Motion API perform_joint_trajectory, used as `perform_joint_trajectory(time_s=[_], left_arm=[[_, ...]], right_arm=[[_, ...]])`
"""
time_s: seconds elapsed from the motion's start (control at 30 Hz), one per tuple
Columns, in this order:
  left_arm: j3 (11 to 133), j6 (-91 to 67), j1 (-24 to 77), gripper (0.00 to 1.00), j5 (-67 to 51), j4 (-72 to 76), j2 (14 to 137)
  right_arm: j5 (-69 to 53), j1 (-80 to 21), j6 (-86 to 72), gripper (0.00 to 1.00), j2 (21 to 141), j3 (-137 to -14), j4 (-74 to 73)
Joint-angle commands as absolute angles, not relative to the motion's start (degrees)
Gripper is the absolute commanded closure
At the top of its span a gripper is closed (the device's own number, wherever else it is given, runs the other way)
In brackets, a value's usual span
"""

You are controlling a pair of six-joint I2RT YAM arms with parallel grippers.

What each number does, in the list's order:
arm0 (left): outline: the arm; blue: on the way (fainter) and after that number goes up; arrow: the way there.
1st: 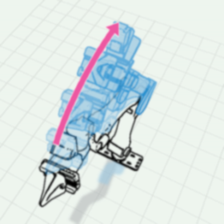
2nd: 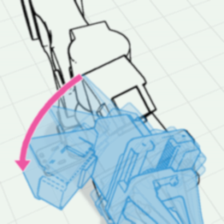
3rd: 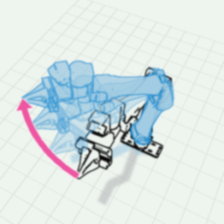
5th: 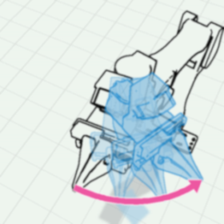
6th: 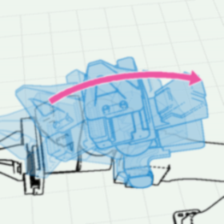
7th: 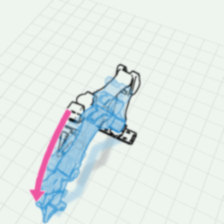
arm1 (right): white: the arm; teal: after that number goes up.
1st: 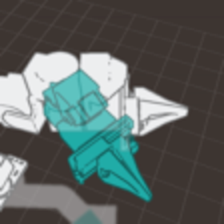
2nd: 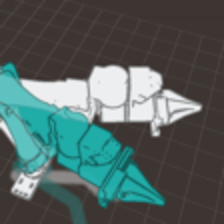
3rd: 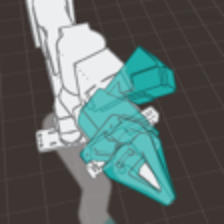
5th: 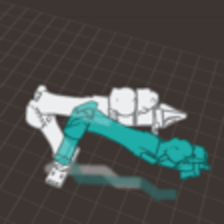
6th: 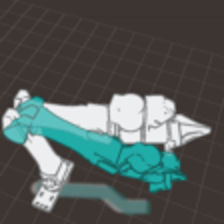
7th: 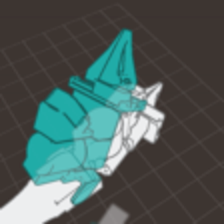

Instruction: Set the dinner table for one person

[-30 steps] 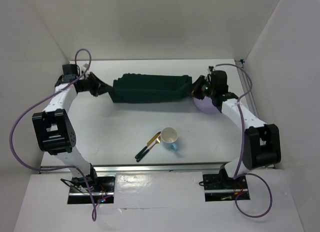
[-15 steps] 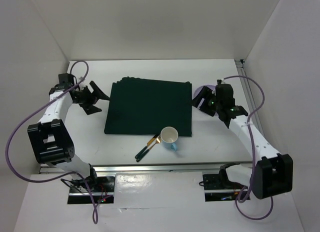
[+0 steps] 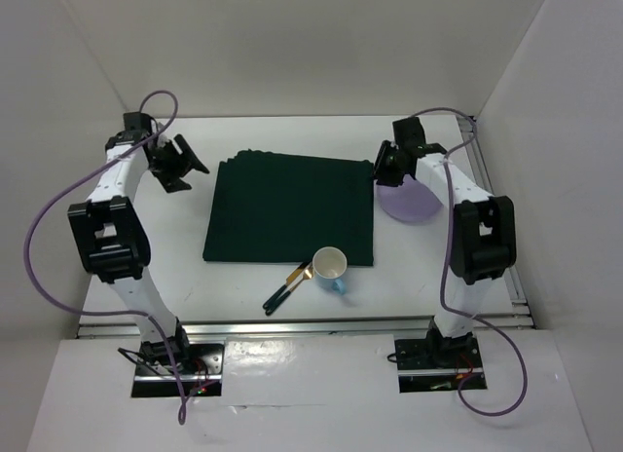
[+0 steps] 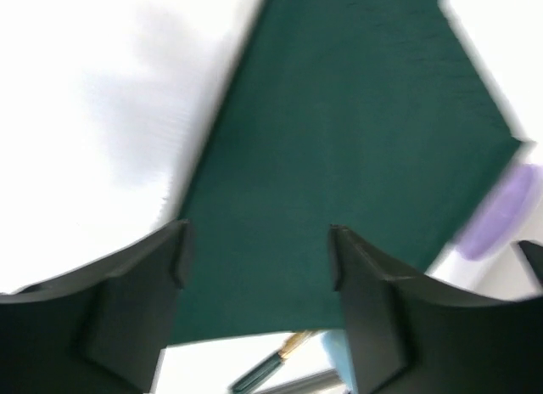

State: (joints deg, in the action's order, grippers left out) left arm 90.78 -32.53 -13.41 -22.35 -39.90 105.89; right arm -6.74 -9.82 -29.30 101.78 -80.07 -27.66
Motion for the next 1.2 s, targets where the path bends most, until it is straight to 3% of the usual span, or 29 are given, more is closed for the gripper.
perform_joint_trajectory(time_s=[0.0, 0.13, 0.4, 0.57, 0.6, 0.63, 0.67, 0.7, 0.77, 0.8, 0.87, 1.17], left_arm=[[96.6, -29.5, -9.9, 0.15, -15.4, -45.4, 111.5], [99.0, -29.0, -6.8, 0.14, -10.0, -47.8, 117.0], [97.4, -29.0, -3.4, 0.16, -7.1, -48.3, 123.0], [96.9, -30.1, -2.9, 0.31, -7.1, -47.2, 124.3], [96.9, -30.7, -2.9, 0.39, -7.1, -47.2, 124.8], [97.4, -30.7, -2.9, 0.55, -7.7, -47.2, 124.8], [97.9, -30.7, -2.9, 0.65, -8.3, -47.2, 125.5], [97.9, -30.7, -2.9, 0.83, -8.3, -47.2, 126.1], [99.2, -30.7, -2.9, 0.96, -9.5, -47.2, 127.0], [100.7, -30.7, -2.9, 1.00, -9.5, -47.2, 127.5], [104.2, -30.7, -2.9, 1.00, -11.0, -47.7, 129.6], [120.3, -31.3, -2.9, 1.00, -12.7, -50.4, 138.2]], right_arm=[[-3.6, -11.3, -26.3, 0.54, 105.9, -86.2, -36.6], [-4.1, -12.0, -26.3, 0.34, 106.1, -82.1, -37.4], [-8.0, -12.0, -27.3, 0.35, 103.8, -71.7, -33.8], [-8.6, -12.6, -27.3, 0.48, 106.2, -71.1, -32.1], [-8.6, -13.1, -27.3, 0.50, 107.3, -71.1, -32.1], [-8.6, -13.1, -27.3, 0.51, 107.9, -71.1, -31.4], [-8.6, -13.1, -27.3, 0.60, 108.5, -71.6, -31.4], [-8.6, -13.1, -27.3, 0.66, 109.1, -72.5, -31.4], [-9.1, -13.1, -27.3, 0.79, 109.9, -73.5, -30.7], [-9.7, -13.1, -27.3, 0.94, 110.5, -74.3, -30.0], [-9.8, -13.1, -27.3, 1.00, 113.0, -78.2, -30.5], [-9.1, -11.3, -27.3, 1.00, 122.7, -93.1, -31.0]])
